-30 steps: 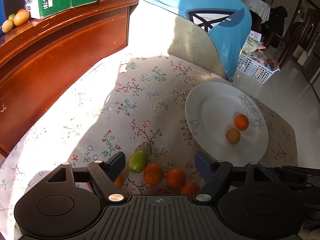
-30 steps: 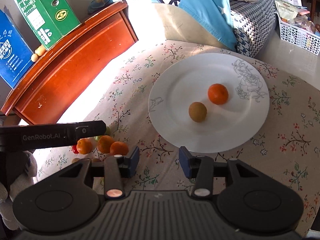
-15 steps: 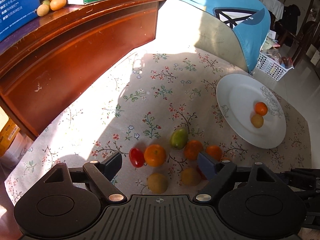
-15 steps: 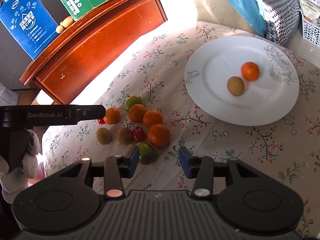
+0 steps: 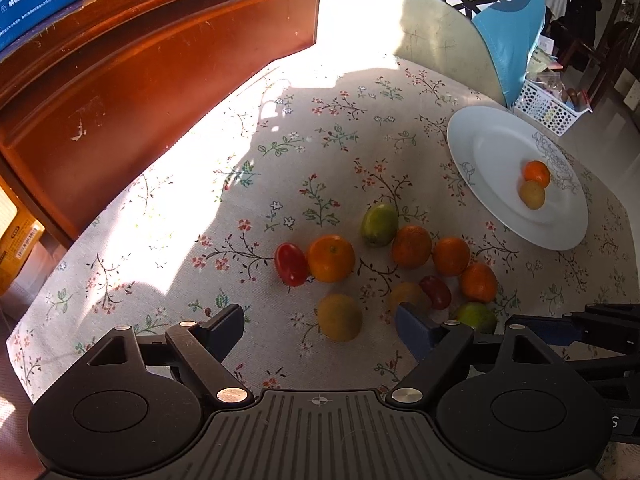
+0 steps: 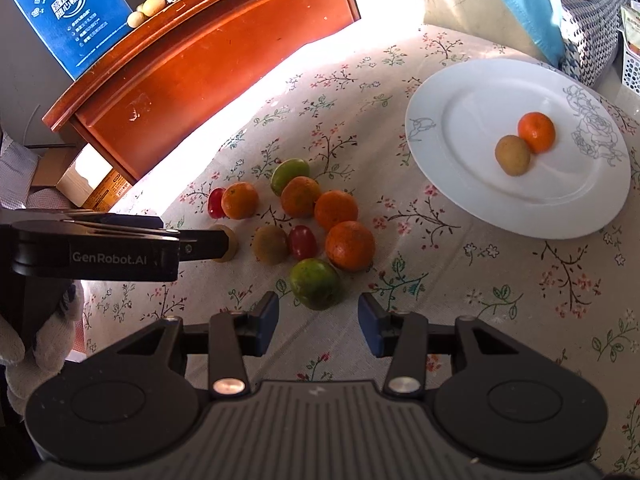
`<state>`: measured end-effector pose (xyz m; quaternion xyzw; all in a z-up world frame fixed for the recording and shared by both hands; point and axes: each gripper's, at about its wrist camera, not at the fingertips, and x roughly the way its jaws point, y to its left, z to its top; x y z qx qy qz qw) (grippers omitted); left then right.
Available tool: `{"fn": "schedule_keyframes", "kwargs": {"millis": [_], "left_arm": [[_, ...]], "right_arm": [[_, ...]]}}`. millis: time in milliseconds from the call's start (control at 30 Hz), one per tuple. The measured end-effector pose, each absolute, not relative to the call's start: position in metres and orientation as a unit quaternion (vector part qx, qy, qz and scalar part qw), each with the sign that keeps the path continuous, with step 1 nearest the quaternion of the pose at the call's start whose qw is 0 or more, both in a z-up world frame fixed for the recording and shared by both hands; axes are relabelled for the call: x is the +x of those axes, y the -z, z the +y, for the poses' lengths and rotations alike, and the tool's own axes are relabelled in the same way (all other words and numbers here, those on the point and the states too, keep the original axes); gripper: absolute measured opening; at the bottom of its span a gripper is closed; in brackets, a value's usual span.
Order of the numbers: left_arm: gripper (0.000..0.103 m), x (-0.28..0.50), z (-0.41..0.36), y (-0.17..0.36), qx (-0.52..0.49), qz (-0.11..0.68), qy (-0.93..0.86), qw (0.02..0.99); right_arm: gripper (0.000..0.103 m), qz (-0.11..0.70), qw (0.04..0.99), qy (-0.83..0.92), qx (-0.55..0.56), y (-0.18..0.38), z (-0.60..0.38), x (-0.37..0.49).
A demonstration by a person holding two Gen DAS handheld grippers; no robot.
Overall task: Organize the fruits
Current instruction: 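Withdraw both tools from the plate back to the fruit cluster, then grasp a green lime with the right tool while the left tool grasps a yellow-brown fruit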
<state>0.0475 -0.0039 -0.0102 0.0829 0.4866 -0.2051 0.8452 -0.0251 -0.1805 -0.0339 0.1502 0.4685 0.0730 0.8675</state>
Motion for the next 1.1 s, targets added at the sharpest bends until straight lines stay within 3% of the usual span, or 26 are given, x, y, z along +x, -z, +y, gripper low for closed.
{"fn": "schedule_keyframes", "kwargs": {"millis": [367,567,633,767,833,1100], "left_arm": [[0.082,0.041,-0.012,0.024,0.116,0.482,0.212,0.842],[0.081,0.038,-0.014,0.025,0.118,0.473,0.216,0.846],[0.069,0.038,-0.015,0.025,0.119,0.473,0.22,0.845],[0.065,0.039,-0.014,0.029,0.116,0.478,0.216,0.844],[0.053,0.04,-0.014,0.03,0.116,0.481,0.217,0.841],[0.034,0.041,-0.014,0.03,0.109,0.477,0.22,0.844]], "right_arm": [[0.045,0.466,0.871,-0.068,0.137,0.038,-0.173,-0.019],[0.035,0.465,0.873,-0.064,0.136,0.04,-0.172,-0.018],[0.031,0.463,0.873,-0.063,0.136,0.04,-0.173,-0.018],[0.03,0.462,0.873,-0.064,0.14,0.04,-0.173,-0.018],[0.03,0.462,0.874,-0.064,0.139,0.04,-0.174,-0.018],[0.03,0.461,0.874,-0.065,0.141,0.039,-0.175,-0.02]]}}
